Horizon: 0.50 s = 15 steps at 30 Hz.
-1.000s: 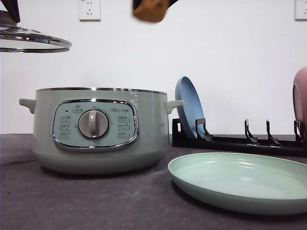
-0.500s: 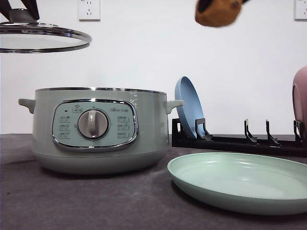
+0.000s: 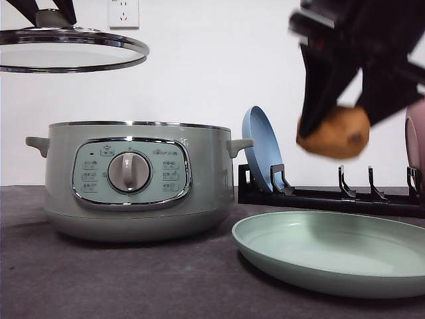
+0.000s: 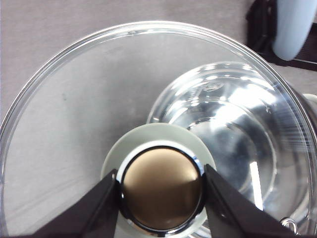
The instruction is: Transfer potato from steamer to green plate
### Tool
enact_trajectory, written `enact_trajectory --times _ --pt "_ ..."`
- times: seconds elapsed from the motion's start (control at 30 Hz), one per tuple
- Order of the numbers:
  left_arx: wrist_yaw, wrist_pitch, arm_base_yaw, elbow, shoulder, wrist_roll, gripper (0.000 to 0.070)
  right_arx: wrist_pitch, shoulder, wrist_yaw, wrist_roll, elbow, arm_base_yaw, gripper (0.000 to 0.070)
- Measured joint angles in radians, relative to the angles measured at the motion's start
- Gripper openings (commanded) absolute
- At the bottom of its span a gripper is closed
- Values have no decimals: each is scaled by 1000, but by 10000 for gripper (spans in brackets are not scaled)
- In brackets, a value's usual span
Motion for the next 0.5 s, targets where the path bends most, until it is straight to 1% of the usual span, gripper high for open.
enact_trajectory --times 0.13,0.3,0.5 --pt "0 0 -15 0 0 0 1 106 10 2 55 -106 0 155" --pt "0 0 -33 0 0 0 1 203 55 2 90 -180 0 155" --pt "0 -1 -57 0 0 0 1 218 122 27 101 -197 2 156"
